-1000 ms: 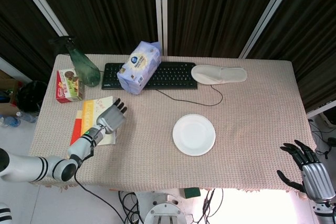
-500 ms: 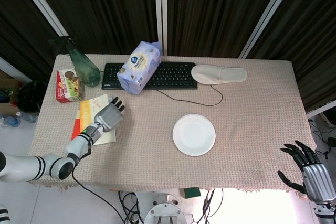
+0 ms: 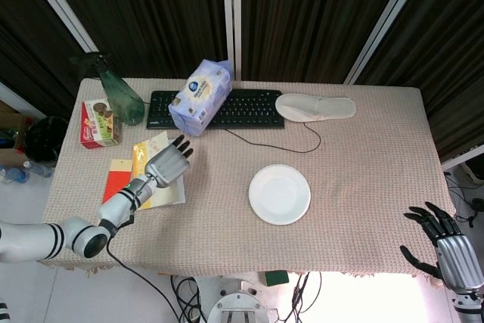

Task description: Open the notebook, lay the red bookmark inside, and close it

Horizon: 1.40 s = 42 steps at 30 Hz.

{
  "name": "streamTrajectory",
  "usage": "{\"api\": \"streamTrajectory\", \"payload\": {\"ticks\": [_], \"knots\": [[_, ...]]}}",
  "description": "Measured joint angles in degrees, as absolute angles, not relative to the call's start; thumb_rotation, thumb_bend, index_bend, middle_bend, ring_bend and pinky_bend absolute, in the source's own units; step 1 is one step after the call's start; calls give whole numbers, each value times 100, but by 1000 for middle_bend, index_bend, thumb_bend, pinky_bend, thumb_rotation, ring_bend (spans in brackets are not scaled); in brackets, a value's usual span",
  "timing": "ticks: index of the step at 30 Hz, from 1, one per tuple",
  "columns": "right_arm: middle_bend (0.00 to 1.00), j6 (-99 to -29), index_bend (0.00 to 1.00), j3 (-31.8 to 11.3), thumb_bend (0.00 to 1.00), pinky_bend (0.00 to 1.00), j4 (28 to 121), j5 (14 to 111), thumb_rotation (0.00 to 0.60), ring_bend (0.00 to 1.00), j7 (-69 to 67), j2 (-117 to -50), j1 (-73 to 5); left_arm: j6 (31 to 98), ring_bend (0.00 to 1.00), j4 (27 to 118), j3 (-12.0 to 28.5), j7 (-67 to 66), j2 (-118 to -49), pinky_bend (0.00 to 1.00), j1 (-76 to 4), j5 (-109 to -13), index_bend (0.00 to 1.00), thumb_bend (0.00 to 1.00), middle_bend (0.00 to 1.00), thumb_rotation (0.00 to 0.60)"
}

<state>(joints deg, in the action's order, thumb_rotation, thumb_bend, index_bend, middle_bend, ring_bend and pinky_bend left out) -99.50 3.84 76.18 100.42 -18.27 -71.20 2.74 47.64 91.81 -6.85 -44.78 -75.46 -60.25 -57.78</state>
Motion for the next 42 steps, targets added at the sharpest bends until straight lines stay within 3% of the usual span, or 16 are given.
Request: {"api": "streamTrajectory", "payload": {"ticks": [15, 22, 42], "knots": [[208, -9978, 286, 369, 207, 186, 7393, 9948, 600, 101, -2098, -7165, 315, 4534, 90, 9476, -36, -4247, -7877, 85, -6410, -6258, 597, 531, 176, 600], [207, -9984, 286, 349, 207, 186, 7313, 9927, 600, 101, -2214, -7162, 305, 4619, 90, 9733, 155, -4008, -7698, 86, -6418, -6296, 590, 530, 176, 600], [207, -9872, 286, 356, 207, 186, 7479, 10093, 600, 101, -2040, -7140, 135, 5564, 90, 9849, -458, -2936, -6854, 86, -5127, -7594, 540, 514, 174, 600]]}}
